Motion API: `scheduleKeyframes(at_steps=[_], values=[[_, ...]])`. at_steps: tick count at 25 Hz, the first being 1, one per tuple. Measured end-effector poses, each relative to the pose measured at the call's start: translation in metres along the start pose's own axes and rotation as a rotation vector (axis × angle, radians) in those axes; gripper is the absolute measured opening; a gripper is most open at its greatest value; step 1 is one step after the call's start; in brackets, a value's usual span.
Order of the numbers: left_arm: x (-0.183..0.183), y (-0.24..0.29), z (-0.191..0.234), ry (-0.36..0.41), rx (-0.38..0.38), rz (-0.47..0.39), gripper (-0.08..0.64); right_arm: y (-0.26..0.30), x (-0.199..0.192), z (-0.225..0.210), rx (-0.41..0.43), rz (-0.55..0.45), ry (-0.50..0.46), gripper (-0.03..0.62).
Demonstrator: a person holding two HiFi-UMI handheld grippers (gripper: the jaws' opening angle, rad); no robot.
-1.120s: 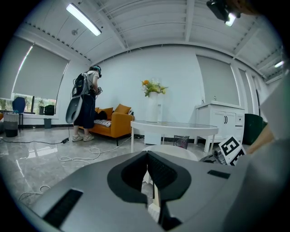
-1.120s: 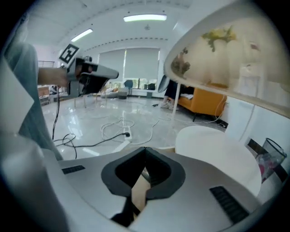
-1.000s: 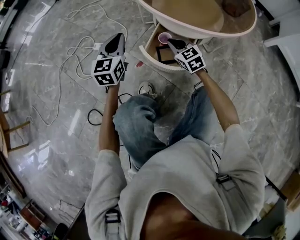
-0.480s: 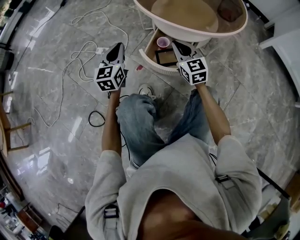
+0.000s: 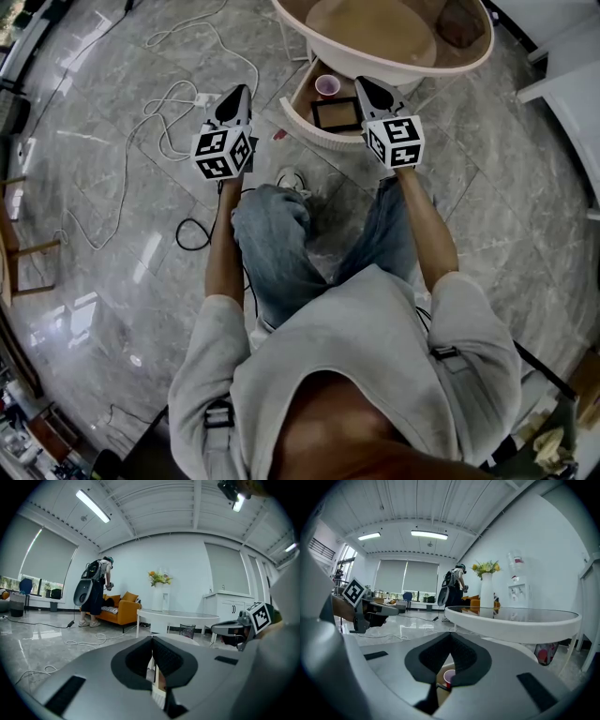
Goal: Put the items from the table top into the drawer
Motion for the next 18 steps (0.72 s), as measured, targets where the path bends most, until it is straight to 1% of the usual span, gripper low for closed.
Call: scheduleKeyframes(at_steps=[3, 13, 18], values=[[-0.002, -0.001, 0.002, -0.004, 0.006, 0.002, 0.015, 0.003, -0.001, 0.002, 0.01, -0.006, -0.016, 0.023], [-0.005, 0.003, 0.002, -0.01, 0.003, 0.009, 0.015, 0.01, -0.009, 0.007, 0.037, 0.009, 0.009, 0.023], [-0.008, 0.004, 0.002, -0.018, 0.006, 0.014, 0.015, 0.012, -0.012, 0.008, 0.044, 0.017, 0.006, 0.023]])
Point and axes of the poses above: the fingertips, and each gripper's own axes: y forward along the fingers, z to its left, x out of its top, the point moved 5 cm from there along -y, backward along the fingers, and after that the axes turned 2 degrees about z, right-handed, at the moved point
